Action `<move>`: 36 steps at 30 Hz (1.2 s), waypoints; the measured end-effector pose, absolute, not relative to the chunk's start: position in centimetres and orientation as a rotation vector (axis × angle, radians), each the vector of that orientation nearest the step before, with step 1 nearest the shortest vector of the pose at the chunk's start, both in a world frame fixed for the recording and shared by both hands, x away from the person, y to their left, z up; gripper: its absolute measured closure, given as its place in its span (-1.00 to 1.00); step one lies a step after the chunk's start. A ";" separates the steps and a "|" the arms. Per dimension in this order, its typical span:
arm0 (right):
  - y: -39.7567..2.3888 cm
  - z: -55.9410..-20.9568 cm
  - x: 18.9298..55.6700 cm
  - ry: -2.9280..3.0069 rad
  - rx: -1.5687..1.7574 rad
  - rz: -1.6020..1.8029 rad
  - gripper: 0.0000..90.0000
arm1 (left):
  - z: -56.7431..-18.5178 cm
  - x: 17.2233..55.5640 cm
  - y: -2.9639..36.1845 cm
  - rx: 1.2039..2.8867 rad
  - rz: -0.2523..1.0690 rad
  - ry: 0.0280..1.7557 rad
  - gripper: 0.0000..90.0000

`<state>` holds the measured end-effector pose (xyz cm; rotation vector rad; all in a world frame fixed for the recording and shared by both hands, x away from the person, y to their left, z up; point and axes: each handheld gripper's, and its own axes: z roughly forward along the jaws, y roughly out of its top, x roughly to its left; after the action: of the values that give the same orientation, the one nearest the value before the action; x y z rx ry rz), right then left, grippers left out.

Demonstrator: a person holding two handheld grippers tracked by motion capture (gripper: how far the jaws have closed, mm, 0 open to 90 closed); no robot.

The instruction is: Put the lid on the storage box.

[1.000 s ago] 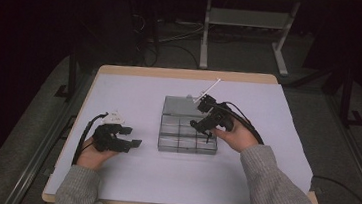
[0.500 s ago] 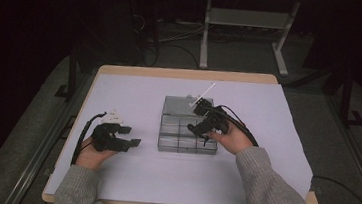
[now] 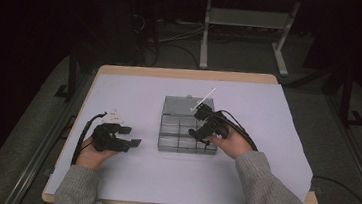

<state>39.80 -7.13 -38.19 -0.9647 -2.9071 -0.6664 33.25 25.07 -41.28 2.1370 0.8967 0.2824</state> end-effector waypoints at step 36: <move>-8.8 -39.8 39.4 -2.871 -1.076 -0.567 0.72 | -41.2 33.2 25.1 2.153 0.290 0.880 -0.23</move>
<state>39.42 -8.75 -39.76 -1.0756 -2.8715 -0.5674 33.21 25.06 -41.17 2.1528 0.8805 0.2896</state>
